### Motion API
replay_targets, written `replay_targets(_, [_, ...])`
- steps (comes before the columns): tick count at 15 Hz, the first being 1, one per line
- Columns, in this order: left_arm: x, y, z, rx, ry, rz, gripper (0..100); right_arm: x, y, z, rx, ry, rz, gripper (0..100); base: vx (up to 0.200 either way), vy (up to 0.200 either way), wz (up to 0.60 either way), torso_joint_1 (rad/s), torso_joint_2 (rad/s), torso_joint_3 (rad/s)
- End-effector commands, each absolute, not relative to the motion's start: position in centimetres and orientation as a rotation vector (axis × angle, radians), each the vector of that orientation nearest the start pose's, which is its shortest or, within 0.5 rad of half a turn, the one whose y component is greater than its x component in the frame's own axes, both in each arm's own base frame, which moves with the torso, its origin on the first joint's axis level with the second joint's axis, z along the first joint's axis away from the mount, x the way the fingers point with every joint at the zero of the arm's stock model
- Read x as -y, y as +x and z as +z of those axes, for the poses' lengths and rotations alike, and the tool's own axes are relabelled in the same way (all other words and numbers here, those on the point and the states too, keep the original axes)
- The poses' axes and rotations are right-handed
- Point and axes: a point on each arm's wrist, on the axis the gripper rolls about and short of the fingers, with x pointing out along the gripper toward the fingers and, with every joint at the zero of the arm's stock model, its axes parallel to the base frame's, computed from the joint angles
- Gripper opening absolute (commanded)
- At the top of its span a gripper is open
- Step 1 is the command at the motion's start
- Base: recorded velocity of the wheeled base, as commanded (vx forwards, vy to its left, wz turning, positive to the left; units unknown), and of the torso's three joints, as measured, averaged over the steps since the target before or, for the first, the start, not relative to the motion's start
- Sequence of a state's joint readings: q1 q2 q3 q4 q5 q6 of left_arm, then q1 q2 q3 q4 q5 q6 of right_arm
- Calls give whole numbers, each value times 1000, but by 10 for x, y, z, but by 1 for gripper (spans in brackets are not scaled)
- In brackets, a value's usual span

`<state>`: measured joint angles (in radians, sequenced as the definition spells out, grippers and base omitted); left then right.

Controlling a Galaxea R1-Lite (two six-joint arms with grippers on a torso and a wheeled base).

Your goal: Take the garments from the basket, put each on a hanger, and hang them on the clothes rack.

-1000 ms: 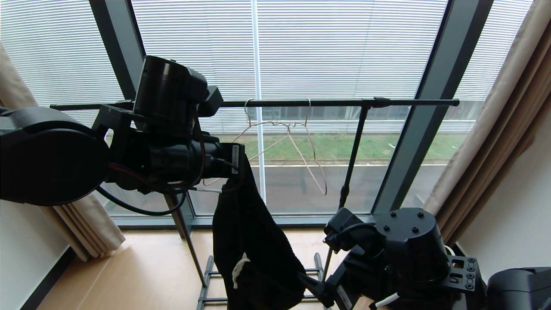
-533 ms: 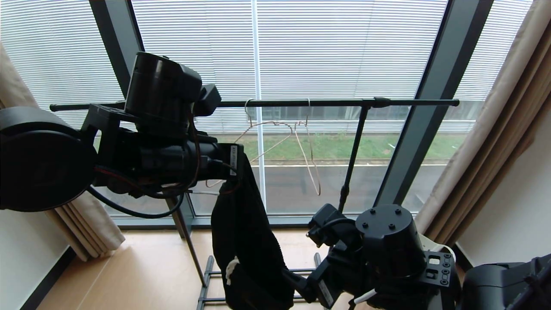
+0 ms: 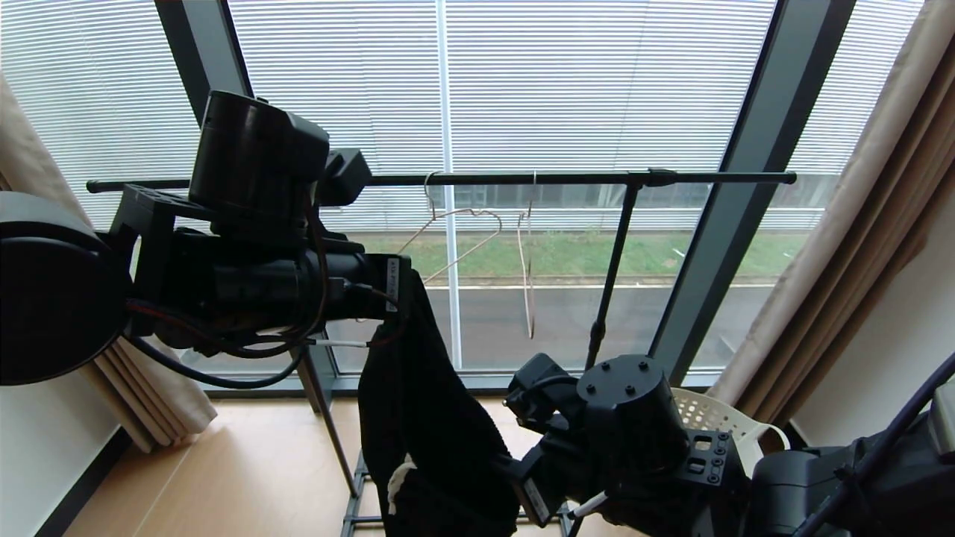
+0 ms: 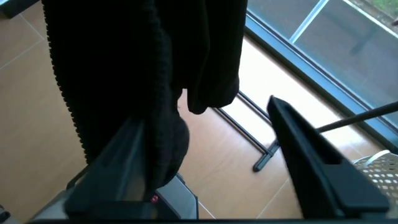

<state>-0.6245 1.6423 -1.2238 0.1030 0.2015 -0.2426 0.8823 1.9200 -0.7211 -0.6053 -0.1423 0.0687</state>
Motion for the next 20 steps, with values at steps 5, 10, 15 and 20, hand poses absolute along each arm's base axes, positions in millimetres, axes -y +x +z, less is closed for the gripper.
replay_targets(5, [165,233,241,-548,-4,-369,0,-236,233,88,-579,-115,600,0,0,0,0,0,0,0])
replay_targets(10, [161,229,225,-591,80,-393,100,-221,272,111,-494,-49,551,0,0,0,0,0,0,0])
replay_targets(15, [127,232,204,-646,104,-406,100,-210,284,140,-409,-3,516,0,0,0,0,0,0,0])
replay_targets(20, [86,229,196,-652,127,-636,100,-212,294,154,-372,11,506,0,0,0,0,0,0,0])
